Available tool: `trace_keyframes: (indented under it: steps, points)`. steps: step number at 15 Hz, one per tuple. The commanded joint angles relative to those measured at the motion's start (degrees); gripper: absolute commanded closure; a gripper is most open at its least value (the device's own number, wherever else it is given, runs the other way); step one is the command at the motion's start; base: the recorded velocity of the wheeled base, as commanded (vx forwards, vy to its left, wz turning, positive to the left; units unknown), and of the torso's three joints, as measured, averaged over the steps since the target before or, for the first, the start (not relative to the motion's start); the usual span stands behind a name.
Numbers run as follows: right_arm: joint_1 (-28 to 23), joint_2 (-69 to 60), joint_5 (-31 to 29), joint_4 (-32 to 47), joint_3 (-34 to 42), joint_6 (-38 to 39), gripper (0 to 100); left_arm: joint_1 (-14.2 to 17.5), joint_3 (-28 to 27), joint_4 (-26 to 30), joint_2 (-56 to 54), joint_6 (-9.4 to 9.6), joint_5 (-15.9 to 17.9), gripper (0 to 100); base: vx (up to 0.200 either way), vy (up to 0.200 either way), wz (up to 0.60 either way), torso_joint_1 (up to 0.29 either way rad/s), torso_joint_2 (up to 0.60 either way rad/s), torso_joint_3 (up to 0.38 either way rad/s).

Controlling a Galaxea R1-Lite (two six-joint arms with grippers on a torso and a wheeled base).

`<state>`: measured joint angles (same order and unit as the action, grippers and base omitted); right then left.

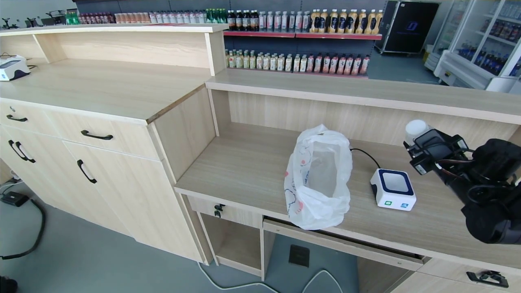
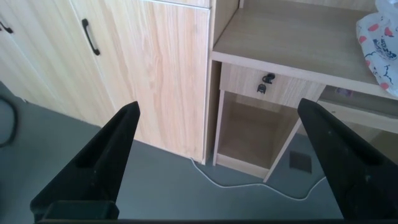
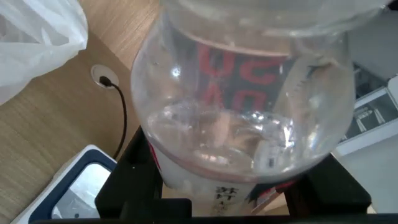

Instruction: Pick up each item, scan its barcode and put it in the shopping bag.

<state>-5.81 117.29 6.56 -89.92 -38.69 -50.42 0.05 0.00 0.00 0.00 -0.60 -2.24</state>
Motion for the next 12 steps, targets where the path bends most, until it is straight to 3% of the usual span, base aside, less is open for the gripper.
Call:
trace_keyframes:
  steps: [1, 12]
  points:
    - [0.2, 2.9, 1.1, -0.1, -0.4, -0.5, 100, 0.0, 0.0, 0.0, 0.0, -0.02, 0.0, 0, 0.0, 0.0, 0.0, 0.0, 0.0, 0.0]
    - [-2.4, 4.4, 4.7, -0.1, -0.5, -4.0, 100, 0.0, 0.0, 0.0, 0.0, -0.02, 0.0, 0, 0.0, 0.0, 0.0, 0.0, 0.0, 0.0]
